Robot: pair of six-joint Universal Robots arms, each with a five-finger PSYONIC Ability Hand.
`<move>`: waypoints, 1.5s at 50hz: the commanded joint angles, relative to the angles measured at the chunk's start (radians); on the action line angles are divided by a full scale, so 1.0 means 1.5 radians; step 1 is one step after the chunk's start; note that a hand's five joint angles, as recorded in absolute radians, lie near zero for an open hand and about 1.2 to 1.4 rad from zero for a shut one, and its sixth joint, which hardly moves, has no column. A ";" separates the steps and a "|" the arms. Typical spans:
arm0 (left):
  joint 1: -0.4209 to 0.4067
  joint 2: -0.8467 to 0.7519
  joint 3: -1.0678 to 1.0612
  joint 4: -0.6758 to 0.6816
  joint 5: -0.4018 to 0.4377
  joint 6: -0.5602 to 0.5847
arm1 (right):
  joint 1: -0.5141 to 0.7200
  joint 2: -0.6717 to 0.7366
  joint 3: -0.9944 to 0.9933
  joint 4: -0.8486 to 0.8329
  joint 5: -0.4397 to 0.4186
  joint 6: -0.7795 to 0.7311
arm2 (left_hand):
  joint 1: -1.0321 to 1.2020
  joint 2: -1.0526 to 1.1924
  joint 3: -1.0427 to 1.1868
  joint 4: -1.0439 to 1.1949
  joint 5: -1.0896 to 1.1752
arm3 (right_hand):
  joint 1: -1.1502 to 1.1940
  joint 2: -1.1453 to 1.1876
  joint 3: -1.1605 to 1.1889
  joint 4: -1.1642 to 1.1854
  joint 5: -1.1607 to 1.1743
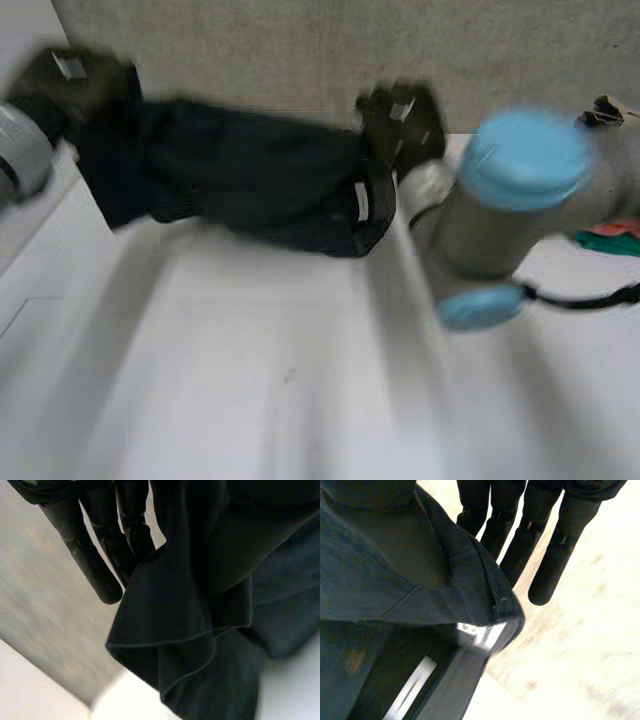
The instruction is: Fold the laundry.
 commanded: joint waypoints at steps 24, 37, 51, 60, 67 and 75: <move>-0.123 -0.384 0.632 -0.158 -0.026 -0.164 | -0.102 0.065 -0.358 0.215 0.011 0.059 | 0.167 0.136 0.140 0.134 0.158 | 0.183 0.148 0.148 0.135 0.162; -0.166 -0.659 0.826 -0.041 -0.113 -0.122 | -0.109 0.307 -0.366 -0.188 0.099 -0.125 | -0.507 -0.538 -0.534 -0.540 -0.517 | -0.632 -0.666 -0.667 -0.680 -0.652; -0.185 -0.578 0.821 -0.129 -0.182 -0.100 | -0.133 0.234 -0.360 0.018 -0.029 -0.054 | -0.647 -0.678 -0.674 -0.680 -0.657 | -0.632 -0.666 -0.667 -0.680 -0.652; -0.201 -0.394 0.562 -0.192 -0.202 -0.048 | -0.159 0.111 -0.284 0.296 -0.101 -0.103 | -0.647 -0.678 -0.674 -0.680 -0.657 | -0.632 -0.666 -0.667 -0.680 -0.652; -0.212 -0.238 0.289 -0.213 -0.193 -0.039 | -0.205 0.030 -0.170 0.458 -0.138 -0.117 | -0.647 -0.678 -0.674 -0.680 -0.657 | -0.632 -0.666 -0.667 -0.680 -0.652; -0.225 -0.091 -0.007 -0.216 -0.144 -0.017 | -0.263 -0.040 0.032 0.507 -0.234 -0.170 | -0.647 -0.678 -0.674 -0.680 -0.657 | -0.624 -0.659 -0.659 -0.672 -0.645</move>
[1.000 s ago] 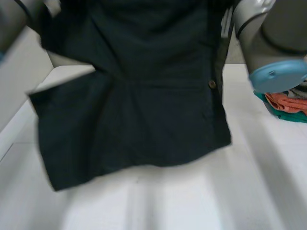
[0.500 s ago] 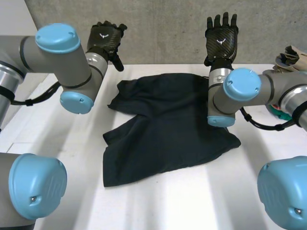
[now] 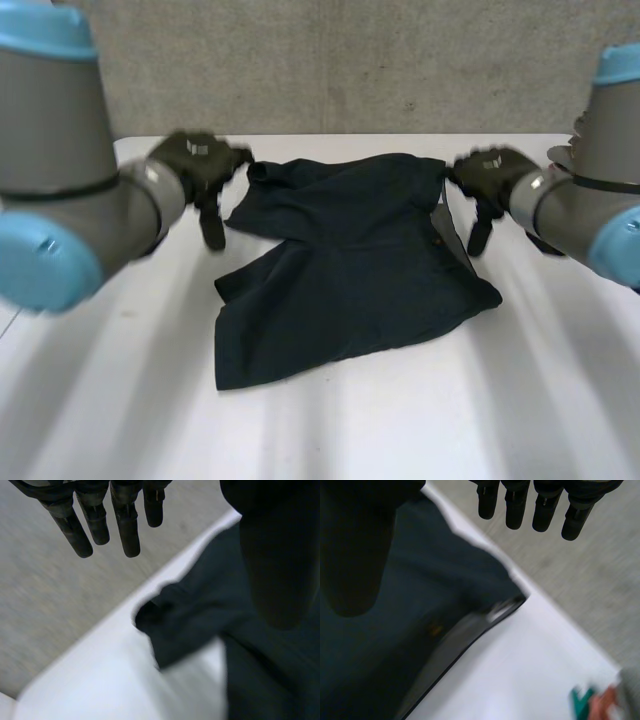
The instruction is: Fold the laundry.
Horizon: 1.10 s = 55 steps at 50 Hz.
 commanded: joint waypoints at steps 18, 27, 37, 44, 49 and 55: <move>-0.021 0.110 -0.557 0.303 0.054 0.062 | -0.119 -0.082 0.501 -0.371 -0.211 -0.143 | 0.145 -0.029 0.131 0.138 0.122 | 0.223 0.231 0.230 0.228 0.221; -0.018 0.079 -0.553 0.343 0.042 0.092 | -0.107 -0.062 0.506 -0.452 -0.213 -0.130 | 0.259 0.084 0.245 0.251 0.235 | 0.785 0.794 0.793 0.791 0.783; -0.016 0.058 -0.558 0.367 0.059 0.108 | -0.100 -0.072 0.514 -0.456 -0.199 -0.076 | 0.743 0.569 0.729 0.736 0.719 | 0.785 0.794 0.793 0.791 0.783; -0.017 0.088 -0.569 0.346 0.075 0.113 | -0.103 -0.130 0.536 -0.363 -0.194 -0.111 | 0.805 0.630 0.791 0.797 0.781 | 0.785 0.794 0.793 0.791 0.783; -0.020 0.170 -0.589 0.265 0.113 0.142 | -0.140 -0.231 0.565 -0.212 -0.194 -0.220 | 0.805 0.630 0.791 0.797 0.781 | 0.785 0.794 0.793 0.791 0.783; -0.009 0.232 -0.591 0.110 0.173 0.186 | -0.180 -0.334 0.595 0.042 -0.200 -0.374 | 0.805 0.630 0.791 0.797 0.781 | 0.785 0.794 0.793 0.791 0.783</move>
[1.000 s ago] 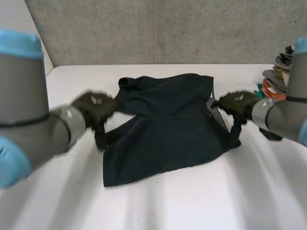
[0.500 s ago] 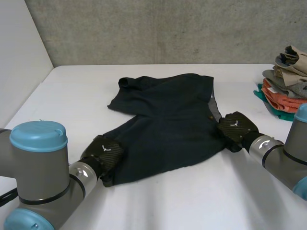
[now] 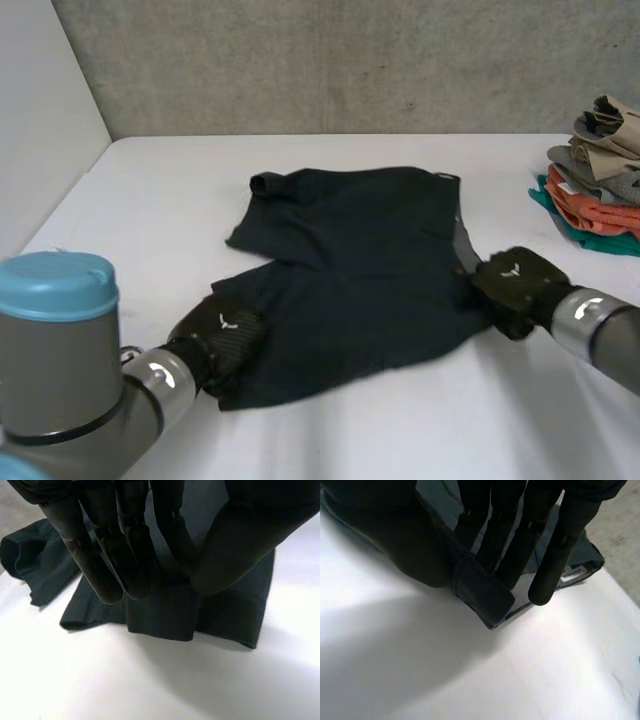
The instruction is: Fold the laundry.
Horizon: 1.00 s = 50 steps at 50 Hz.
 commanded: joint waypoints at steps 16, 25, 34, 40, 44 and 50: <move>0.013 -0.100 0.225 -0.097 0.045 0.060 | 0.030 0.015 -0.134 0.203 0.003 0.104 | 0.160 0.145 0.139 0.134 0.145 | 0.203 0.149 0.143 0.137 0.140; -0.022 -0.298 0.608 -0.094 -0.025 0.044 | 0.074 0.153 -0.307 0.060 0.179 0.275 | 0.160 0.145 0.139 0.134 0.145 | 0.203 0.149 0.143 0.137 0.140; -0.037 -0.518 1.014 -0.156 -0.076 -0.010 | 0.107 0.253 -0.428 -0.030 0.278 0.322 | 0.160 0.145 0.139 0.134 0.145 | 0.203 0.149 0.143 0.137 0.140; -0.042 -0.679 1.246 -0.195 -0.094 -0.015 | 0.125 0.314 -0.481 -0.120 0.336 0.330 | 0.160 0.145 0.139 0.134 0.145 | 0.203 0.149 0.143 0.137 0.140; -0.039 -0.738 1.316 -0.191 -0.114 -0.016 | 0.132 0.346 -0.501 -0.169 0.363 0.327 | 0.160 0.145 0.139 0.134 0.145 | 0.203 0.149 0.143 0.137 0.140; -0.041 -0.754 1.292 -0.136 -0.109 -0.020 | 0.141 0.374 -0.507 -0.232 0.379 0.318 | 0.160 0.145 0.139 0.134 0.145 | 0.203 0.149 0.143 0.137 0.140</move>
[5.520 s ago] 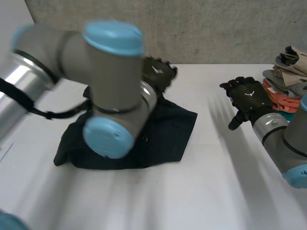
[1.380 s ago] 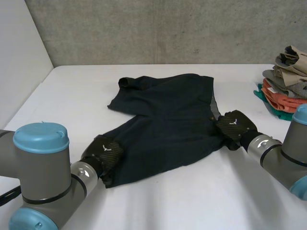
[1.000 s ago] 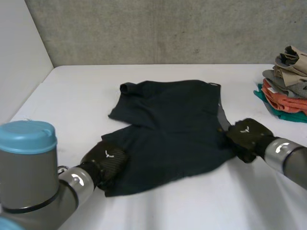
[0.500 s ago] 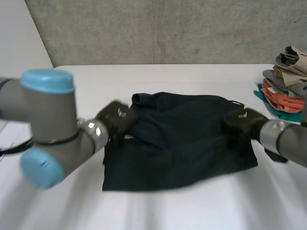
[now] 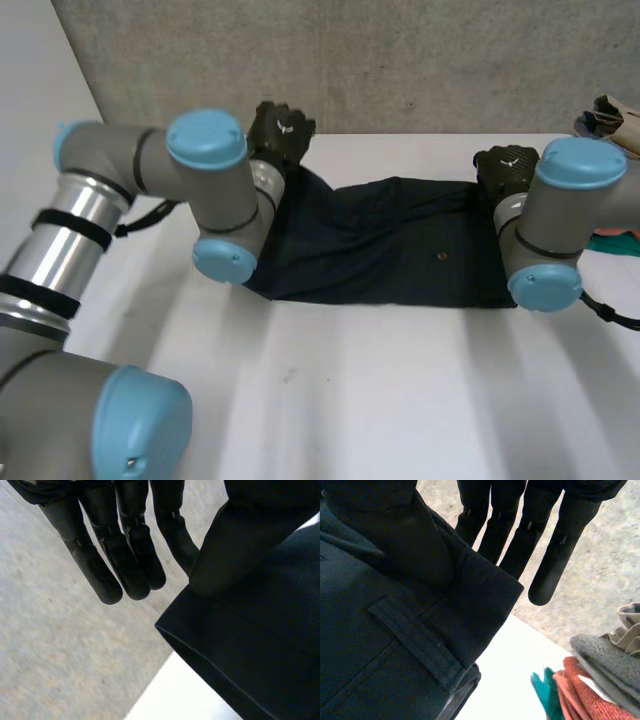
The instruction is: Fold the laundry.
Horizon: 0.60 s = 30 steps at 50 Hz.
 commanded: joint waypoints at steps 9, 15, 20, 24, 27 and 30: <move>0.006 -0.038 -0.017 0.142 -0.003 -0.005 | 0.014 0.071 -0.016 -0.178 0.049 -0.056 | 0.160 0.133 0.137 0.129 0.145 | 0.192 0.149 0.140 0.134 0.137; 0.012 -0.039 -0.015 0.155 0.015 -0.018 | 0.018 0.110 -0.055 -0.203 0.058 -0.079 | 0.031 0.003 0.007 -0.001 0.015 | 0.192 0.149 0.140 0.134 0.137; 0.014 -0.036 -0.018 0.157 0.039 -0.033 | 0.018 0.122 -0.082 -0.162 0.064 -0.075 | -0.654 -0.682 -0.678 -0.686 -0.670 | -0.190 -0.233 -0.242 -0.248 -0.245; 0.024 -0.031 -0.013 0.158 0.017 -0.040 | 0.015 0.123 -0.099 -0.134 0.065 -0.056 | -0.654 -0.682 -0.678 -0.686 -0.670 | -0.622 -0.666 -0.674 -0.681 -0.678; 0.026 -0.018 -0.018 0.155 0.007 -0.048 | 0.010 0.119 -0.108 -0.112 0.053 -0.042 | -0.654 -0.682 -0.678 -0.686 -0.670 | -0.622 -0.666 -0.674 -0.681 -0.678; 0.026 -0.001 -0.027 0.148 -0.001 -0.053 | 0.005 0.110 -0.109 -0.080 0.028 -0.032 | -0.654 -0.682 -0.678 -0.686 -0.670 | -0.622 -0.666 -0.674 -0.681 -0.678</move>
